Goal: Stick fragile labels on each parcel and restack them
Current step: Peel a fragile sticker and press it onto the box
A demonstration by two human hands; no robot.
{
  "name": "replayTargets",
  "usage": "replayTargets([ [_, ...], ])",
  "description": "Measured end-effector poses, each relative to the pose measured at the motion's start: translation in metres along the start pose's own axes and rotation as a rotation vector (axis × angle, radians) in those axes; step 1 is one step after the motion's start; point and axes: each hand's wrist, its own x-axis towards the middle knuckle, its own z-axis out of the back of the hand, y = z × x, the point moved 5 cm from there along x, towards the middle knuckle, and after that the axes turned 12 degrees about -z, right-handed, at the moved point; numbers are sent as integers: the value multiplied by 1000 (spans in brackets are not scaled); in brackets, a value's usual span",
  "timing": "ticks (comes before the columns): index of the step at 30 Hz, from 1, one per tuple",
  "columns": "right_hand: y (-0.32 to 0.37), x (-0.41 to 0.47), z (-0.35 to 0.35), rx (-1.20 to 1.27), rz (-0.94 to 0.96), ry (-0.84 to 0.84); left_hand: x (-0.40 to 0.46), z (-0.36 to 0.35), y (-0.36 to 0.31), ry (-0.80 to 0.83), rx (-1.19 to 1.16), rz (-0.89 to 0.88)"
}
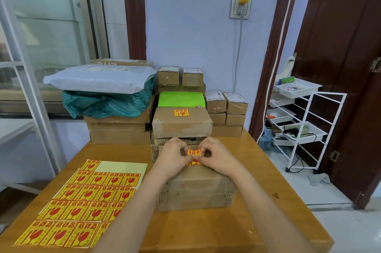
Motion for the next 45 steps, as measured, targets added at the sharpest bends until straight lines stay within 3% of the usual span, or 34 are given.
replayTargets([
  [16, 0, -2, 3, 44, -36, -19, 0, -1, 8, -74, -80, 67],
  [24, 3, -2, 1, -107, -47, -8, 1, 1, 10, -133, -185, 104],
  [33, 4, -6, 4, -19, -63, 99, 1, -2, 9, -68, -146, 86],
  [40, -1, -1, 3, 33, -100, 30, 1, -3, 10, 24, -149, 56],
  [45, 1, 5, 0, -102, -124, -22, 2, -2, 12, 13, -149, 50],
])
